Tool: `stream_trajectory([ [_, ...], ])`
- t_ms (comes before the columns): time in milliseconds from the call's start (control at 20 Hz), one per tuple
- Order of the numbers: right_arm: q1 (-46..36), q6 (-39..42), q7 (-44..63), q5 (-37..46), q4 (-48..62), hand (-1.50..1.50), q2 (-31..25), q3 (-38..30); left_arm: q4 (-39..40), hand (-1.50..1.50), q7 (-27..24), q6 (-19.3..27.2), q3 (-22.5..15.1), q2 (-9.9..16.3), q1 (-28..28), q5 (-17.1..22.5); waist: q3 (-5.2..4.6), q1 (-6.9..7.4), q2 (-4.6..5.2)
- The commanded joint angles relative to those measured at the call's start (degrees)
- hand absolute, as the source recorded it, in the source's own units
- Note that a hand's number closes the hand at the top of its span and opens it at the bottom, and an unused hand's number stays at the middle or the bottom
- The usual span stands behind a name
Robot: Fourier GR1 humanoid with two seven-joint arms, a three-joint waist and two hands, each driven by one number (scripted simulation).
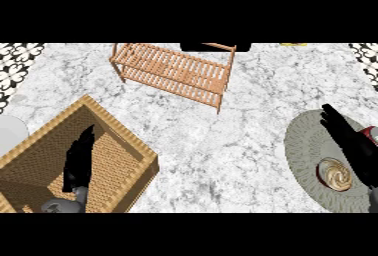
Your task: Pick the cupcake from the placemat and place it in the tiered shelf
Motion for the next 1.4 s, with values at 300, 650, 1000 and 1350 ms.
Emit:
stream_trajectory([
  [300,-8.17,-1.98,-4.69,2.17,3.45,1.50,-4.77,-8.88,-14.36,0.00,7.82,-2.71,0.11,1.68,-1.69,3.79,-0.89,-0.57,0.24],
  [650,-5.41,27.57,-10.57,-21.08,6.71,-1.50,-4.94,-14.32,-19.25,0.00,11.63,-2.36,2.75,4.47,-1.38,5.56,-0.80,-1.27,0.48],
  [1000,-3.55,40.89,-10.97,-9.74,-1.15,-1.50,-22.13,-12.85,-17.77,0.00,11.37,-4.37,5.88,6.15,-2.06,7.37,-0.95,-2.36,0.36],
  [1350,-3.66,34.23,-9.08,10.28,-13.67,-1.50,-28.47,-11.12,-19.25,0.00,11.69,-6.60,7.39,6.48,0.07,7.25,-0.96,-1.74,0.26],
])
